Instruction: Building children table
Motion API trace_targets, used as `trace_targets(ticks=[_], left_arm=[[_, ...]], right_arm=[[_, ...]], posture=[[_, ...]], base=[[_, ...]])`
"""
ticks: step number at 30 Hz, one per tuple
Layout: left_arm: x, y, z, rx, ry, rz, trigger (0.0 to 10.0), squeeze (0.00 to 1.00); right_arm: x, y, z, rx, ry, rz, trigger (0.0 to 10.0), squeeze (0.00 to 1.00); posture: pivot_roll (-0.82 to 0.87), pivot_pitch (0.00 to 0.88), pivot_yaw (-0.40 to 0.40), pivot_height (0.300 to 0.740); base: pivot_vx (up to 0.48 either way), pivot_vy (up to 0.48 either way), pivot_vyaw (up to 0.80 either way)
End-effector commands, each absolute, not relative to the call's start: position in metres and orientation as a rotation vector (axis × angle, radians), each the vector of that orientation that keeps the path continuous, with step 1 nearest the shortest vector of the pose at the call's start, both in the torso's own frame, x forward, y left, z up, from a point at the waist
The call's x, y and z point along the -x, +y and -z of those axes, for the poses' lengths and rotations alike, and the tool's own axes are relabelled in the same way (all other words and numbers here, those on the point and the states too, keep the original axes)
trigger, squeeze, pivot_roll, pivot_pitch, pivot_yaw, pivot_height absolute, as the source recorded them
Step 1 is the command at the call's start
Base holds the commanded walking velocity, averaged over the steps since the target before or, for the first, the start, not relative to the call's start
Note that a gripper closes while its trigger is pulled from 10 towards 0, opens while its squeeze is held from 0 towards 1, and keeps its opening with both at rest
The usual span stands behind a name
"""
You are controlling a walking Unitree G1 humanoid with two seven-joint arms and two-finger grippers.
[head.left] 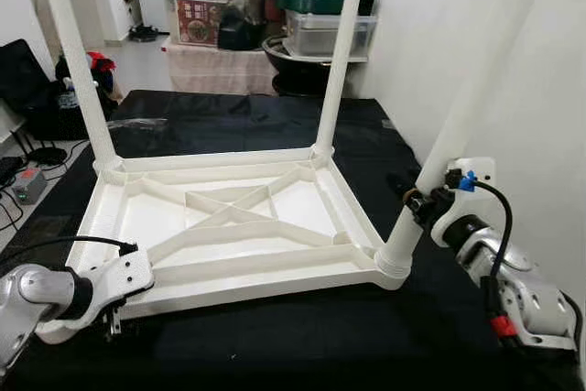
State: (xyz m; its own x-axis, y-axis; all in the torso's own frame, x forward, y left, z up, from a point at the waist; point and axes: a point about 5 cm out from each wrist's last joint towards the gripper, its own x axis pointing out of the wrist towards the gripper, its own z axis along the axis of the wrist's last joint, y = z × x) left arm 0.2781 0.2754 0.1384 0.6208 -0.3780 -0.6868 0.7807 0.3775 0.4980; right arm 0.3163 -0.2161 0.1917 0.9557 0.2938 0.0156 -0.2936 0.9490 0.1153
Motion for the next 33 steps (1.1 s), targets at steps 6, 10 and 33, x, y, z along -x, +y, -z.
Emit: trace_targets(ticks=[6,10,33], left_arm=[[-0.297,0.307,-0.157,-1.08,0.471,0.554,10.0,0.0],[-0.301,0.312,-0.162,-1.095,0.45,0.508,10.0,0.0],[-0.32,0.355,-0.176,-1.202,0.357,0.135,10.0,0.0]], right_arm=[[-0.311,-0.219,-0.162,-0.223,0.143,-0.275,10.0,0.0],[-0.309,-0.219,-0.161,-0.229,0.142,-0.272,10.0,0.0],[-0.302,-0.222,-0.163,-0.26,0.121,-0.25,10.0,0.0]], posture=[[0.11,0.0,-0.06,0.74],[0.11,0.0,-0.06,0.74],[0.09,0.0,-0.061,0.74]], base=[[0.0,0.0,0.0],[0.0,0.0,0.0],[0.0,0.0,0.0]])
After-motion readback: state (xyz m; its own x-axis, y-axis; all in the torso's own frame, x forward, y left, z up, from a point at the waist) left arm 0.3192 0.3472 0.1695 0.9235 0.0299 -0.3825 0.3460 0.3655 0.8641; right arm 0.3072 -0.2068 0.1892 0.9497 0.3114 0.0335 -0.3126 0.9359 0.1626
